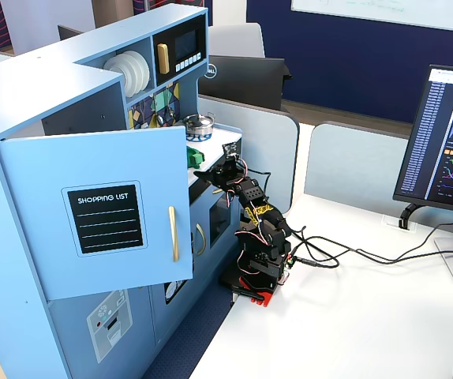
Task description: Pick up the lid from the counter and put it on the green recipient
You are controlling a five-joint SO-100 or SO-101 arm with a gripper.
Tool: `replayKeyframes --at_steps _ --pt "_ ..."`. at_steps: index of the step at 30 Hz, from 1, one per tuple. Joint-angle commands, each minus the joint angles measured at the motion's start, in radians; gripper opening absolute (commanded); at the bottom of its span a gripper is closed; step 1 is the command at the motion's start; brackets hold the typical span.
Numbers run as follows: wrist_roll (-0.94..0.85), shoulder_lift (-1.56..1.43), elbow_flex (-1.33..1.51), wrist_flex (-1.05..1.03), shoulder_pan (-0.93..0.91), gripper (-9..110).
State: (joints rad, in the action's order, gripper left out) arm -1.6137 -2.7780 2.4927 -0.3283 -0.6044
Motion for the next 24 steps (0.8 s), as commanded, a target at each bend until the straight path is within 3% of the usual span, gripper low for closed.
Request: replayKeyframes --at_steps 1,10,24 --pt "0.003 0.034 0.025 0.186 -0.064 57" --pt "-0.002 0.225 0.041 0.466 -0.061 57" --pt "-0.011 0.560 -0.163 0.571 -0.021 54"
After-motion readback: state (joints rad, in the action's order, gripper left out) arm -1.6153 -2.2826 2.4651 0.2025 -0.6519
